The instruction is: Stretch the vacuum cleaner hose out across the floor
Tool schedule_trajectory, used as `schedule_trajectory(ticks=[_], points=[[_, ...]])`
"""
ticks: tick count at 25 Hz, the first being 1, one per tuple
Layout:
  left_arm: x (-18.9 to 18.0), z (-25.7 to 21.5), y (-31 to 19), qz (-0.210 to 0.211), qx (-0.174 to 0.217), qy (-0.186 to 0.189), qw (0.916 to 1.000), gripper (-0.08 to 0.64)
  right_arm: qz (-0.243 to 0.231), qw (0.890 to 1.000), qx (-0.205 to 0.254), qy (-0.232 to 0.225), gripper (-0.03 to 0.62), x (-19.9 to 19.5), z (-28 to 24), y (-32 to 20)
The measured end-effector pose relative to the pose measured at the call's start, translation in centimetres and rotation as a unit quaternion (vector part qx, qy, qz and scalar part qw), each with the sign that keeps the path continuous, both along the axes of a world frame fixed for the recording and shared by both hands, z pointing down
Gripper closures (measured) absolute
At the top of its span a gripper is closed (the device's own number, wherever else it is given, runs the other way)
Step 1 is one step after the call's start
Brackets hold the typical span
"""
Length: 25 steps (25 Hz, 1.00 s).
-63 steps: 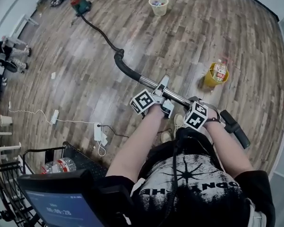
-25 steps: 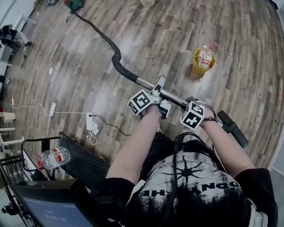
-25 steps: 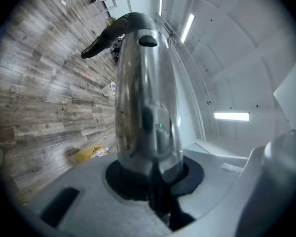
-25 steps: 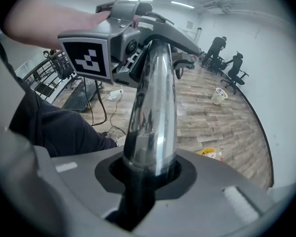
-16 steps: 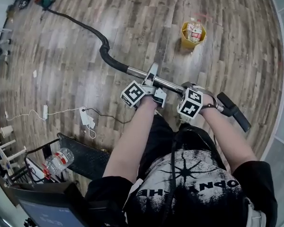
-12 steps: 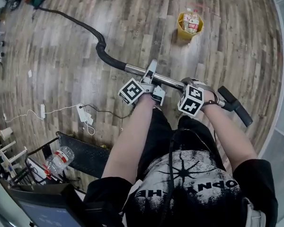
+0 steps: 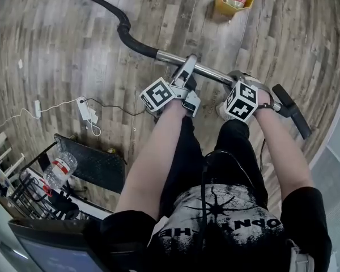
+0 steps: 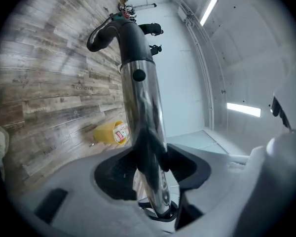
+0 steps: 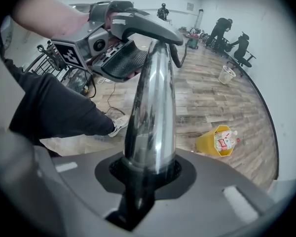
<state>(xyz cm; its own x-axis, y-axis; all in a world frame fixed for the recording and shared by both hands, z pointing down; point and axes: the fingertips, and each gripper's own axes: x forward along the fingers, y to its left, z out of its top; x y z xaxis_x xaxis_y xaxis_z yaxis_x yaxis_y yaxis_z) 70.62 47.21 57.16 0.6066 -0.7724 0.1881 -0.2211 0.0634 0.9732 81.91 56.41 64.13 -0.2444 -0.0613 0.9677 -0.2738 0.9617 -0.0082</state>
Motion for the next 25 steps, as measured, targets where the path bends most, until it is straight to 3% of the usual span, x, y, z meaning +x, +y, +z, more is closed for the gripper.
schedule_trajectory(ticks=[4,8,13,18,22,25], points=[[1.2,4.9,0.0,0.024,0.003,-0.019,0.9995,0.367,0.007,1.000,0.004,-0.004,0.502,1.3,5.3,-1.2],[1.6,10.2,2.2,0.062,0.007,-0.042,0.9971,0.413,0.026,1.000,0.010,0.001,0.502,2.9,11.6,-1.8],[1.3,15.5,1.8,0.117,0.073,-0.070,0.9879,0.540,0.030,0.999,0.028,0.008,0.502,4.9,20.1,-3.4],[2.3,19.5,-1.5,0.157,0.152,-0.116,0.9688,0.560,0.026,0.999,0.034,0.007,0.503,8.2,29.2,-5.7],[4.0,22.2,-2.6,0.213,0.213,-0.157,0.9406,0.560,0.031,0.999,0.036,0.008,0.505,11.7,36.9,-6.7],[5.0,23.9,-3.0,0.235,0.240,-0.169,0.9267,0.560,0.032,0.999,0.040,0.009,0.509,14.3,41.9,-6.9]])
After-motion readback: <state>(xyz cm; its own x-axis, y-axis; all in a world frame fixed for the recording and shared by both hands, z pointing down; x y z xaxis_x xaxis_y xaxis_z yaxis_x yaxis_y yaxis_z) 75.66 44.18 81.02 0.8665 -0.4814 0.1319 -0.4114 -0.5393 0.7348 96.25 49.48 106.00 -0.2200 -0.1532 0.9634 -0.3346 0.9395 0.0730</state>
